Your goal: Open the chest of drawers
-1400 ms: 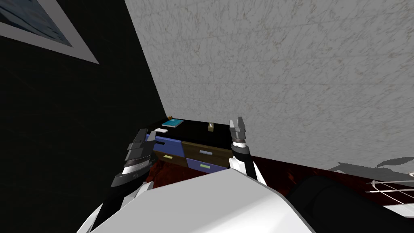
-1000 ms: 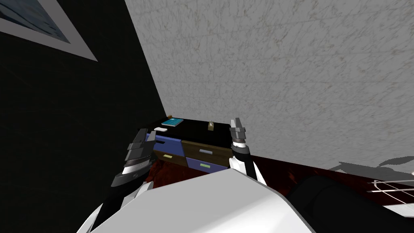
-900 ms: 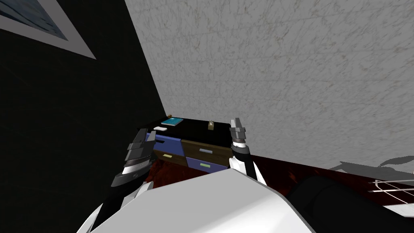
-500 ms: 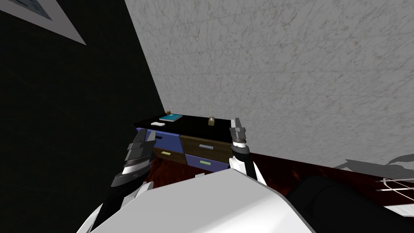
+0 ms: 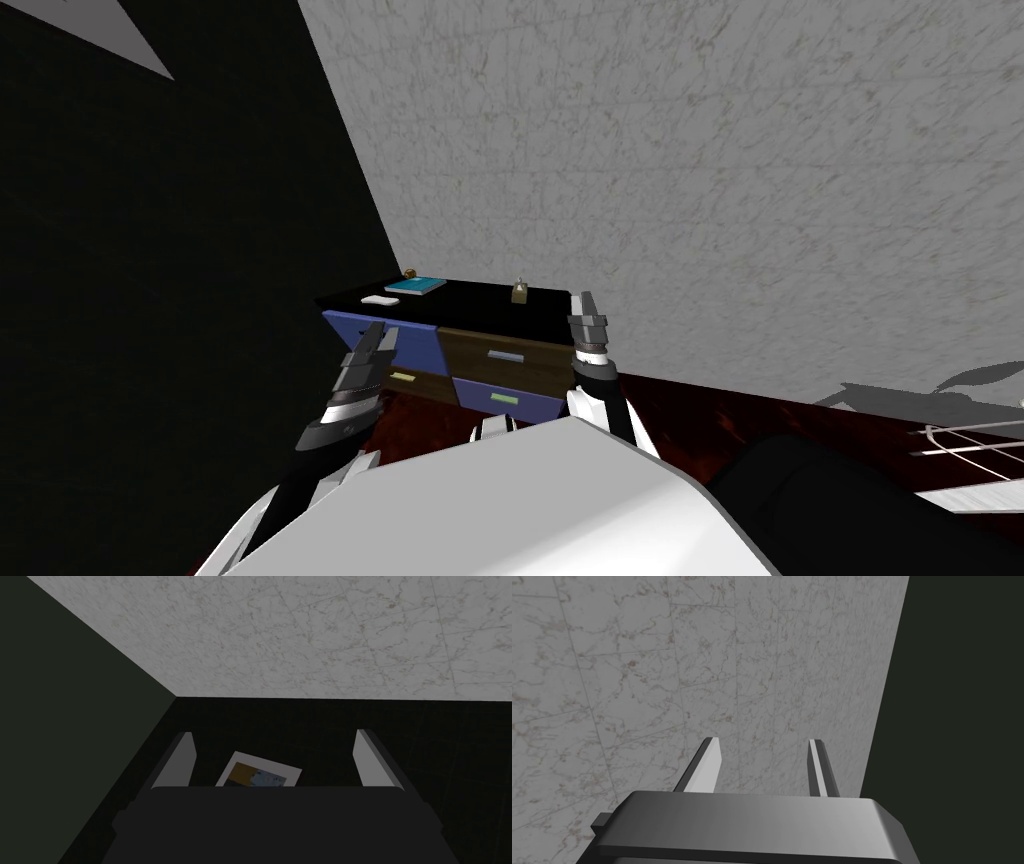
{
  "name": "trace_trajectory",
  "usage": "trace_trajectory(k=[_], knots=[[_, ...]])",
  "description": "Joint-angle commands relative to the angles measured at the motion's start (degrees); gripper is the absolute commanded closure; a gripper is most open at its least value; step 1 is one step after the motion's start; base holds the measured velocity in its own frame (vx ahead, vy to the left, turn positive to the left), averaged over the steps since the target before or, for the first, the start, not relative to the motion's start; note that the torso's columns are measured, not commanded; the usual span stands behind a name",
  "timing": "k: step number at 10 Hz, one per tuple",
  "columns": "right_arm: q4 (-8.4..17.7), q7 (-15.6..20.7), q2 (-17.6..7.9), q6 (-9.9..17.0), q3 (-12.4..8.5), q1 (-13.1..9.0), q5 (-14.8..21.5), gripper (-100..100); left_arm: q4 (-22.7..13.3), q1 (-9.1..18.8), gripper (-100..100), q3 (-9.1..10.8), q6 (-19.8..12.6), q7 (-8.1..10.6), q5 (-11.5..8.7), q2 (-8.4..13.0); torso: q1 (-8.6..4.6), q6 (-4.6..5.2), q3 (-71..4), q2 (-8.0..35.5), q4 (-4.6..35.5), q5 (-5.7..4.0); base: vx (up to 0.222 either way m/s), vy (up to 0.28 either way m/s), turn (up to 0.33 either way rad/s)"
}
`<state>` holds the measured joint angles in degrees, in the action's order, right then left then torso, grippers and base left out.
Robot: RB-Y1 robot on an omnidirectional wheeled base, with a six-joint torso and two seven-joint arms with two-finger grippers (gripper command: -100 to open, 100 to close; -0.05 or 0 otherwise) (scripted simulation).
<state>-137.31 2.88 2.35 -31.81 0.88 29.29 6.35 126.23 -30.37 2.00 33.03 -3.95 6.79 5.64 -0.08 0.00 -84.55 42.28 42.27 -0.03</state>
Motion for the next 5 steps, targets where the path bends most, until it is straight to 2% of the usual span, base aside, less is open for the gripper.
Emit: trace_trajectory(k=[1,5], knots=[[0.0,0.0,0.0,0.0,0.0,0.0,0.0,0,-3.8,1.1,-100,-0.81,-1.5,-0.33,0.7,1.6,0.02,0.0,0.0,0.0,0.0,0.01,-0.009,-0.069,-0.057],[0.0,0.0,0.0,0.0,0.0,0.0,0.0,0,-8.3,2.4,-100,-1.89,-2.9,-0.81,1.6,1.9,0.13,0.0,0.0,0.0,0.0,0.04,-0.01,-0.048,-0.047]])
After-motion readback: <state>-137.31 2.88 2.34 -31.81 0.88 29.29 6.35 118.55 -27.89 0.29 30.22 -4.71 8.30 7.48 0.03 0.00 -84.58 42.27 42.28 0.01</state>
